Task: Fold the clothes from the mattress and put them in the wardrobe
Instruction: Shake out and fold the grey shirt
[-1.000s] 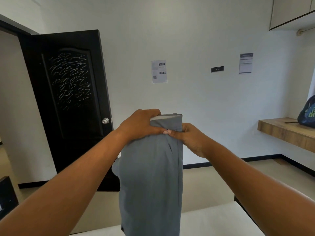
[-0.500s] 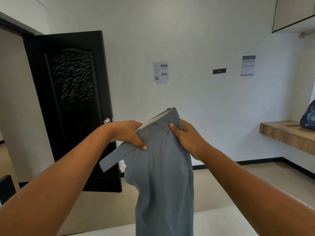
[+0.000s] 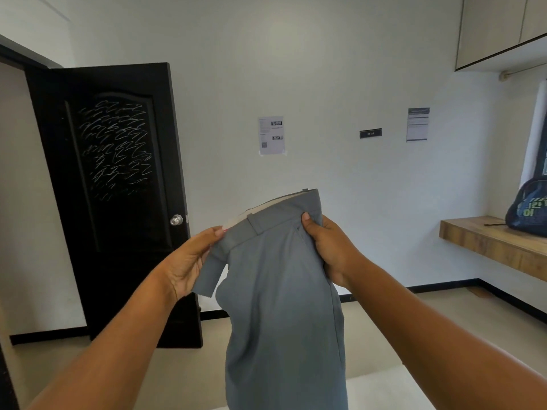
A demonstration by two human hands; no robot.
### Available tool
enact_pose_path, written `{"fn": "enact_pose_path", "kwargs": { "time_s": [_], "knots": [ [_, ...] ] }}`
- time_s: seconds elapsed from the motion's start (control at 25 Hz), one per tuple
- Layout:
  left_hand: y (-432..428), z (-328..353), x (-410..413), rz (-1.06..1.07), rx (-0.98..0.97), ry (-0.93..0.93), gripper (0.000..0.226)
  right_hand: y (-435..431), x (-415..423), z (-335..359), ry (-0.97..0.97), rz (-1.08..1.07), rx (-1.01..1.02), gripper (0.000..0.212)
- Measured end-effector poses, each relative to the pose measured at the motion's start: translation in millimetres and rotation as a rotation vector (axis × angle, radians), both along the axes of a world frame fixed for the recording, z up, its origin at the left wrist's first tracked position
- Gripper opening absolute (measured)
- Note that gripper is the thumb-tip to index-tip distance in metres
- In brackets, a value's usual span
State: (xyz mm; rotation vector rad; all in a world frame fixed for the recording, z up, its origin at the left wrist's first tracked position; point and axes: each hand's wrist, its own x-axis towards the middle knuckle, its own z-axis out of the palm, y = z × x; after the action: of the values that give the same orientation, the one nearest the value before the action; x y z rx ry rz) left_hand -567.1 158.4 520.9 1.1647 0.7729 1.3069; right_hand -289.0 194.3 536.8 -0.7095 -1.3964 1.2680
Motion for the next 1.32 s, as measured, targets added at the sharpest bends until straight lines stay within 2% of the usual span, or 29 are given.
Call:
{"fn": "enact_pose_path", "kwargs": {
  "time_s": [0.08,0.16,0.2,0.28,0.36,0.48,0.68,0.84,0.92,1.0,1.08,1.16,1.32],
  "knots": [
    [-0.2,-21.2,5.8,0.009,-0.005,-0.236,0.08,1.2,0.2,0.0,0.048,0.017,-0.05,0.037],
    [-1.9,-45.7,17.1,0.001,-0.058,-0.408,0.09,2.5,0.0,-1.8,0.097,0.02,-0.093,0.037],
    [-5.2,-57.7,25.3,-0.016,-0.092,-0.412,0.098,3.2,-0.4,-3.1,0.118,0.024,-0.111,0.037],
    [-12.7,-82.4,40.2,-0.03,-0.185,-0.243,0.107,3.1,-0.5,-4.6,0.149,0.038,-0.151,0.036],
    [-22.8,-101.0,47.7,-0.027,-0.266,-0.043,0.101,4.6,1.5,-6.1,0.16,0.051,-0.189,0.036],
    [-31.3,-110.9,47.6,-0.039,-0.238,0.058,0.097,7.6,6.8,-9.4,0.138,0.027,-0.238,0.037],
    [-33.0,-88.4,50.7,0.018,-0.19,-0.044,0.075,15.1,24.2,-22.7,0.164,0.02,-0.394,0.044],
    [-32.5,-65.3,60.4,0.043,-0.189,-0.16,0.043,4.4,33.4,-63.2,0.344,0.237,-0.458,0.086],
    [-30.7,-59.4,62.6,0.057,-0.198,-0.201,0.041,-7.9,28.3,-98.7,0.356,0.365,-0.496,0.102],
    [-28.5,-61.7,60.5,0.083,-0.208,-0.209,0.044,-24.3,19.4,-133.2,0.332,0.551,-0.526,0.107],
    [-27.4,-69.4,53.0,0.105,-0.227,-0.202,0.043,-34.5,14.1,-150.8,0.324,0.717,-0.523,0.101],
    [-29.2,-77.1,41.3,0.126,-0.259,-0.191,0.041,-41.3,12.0,-150.6,0.314,0.752,-0.48,0.078],
    [-40.4,-106.0,16.8,0.194,-0.281,-0.221,0.047,-43.2,4.7,-134.7,0.319,0.488,-0.531,0.05]
  ]
}}
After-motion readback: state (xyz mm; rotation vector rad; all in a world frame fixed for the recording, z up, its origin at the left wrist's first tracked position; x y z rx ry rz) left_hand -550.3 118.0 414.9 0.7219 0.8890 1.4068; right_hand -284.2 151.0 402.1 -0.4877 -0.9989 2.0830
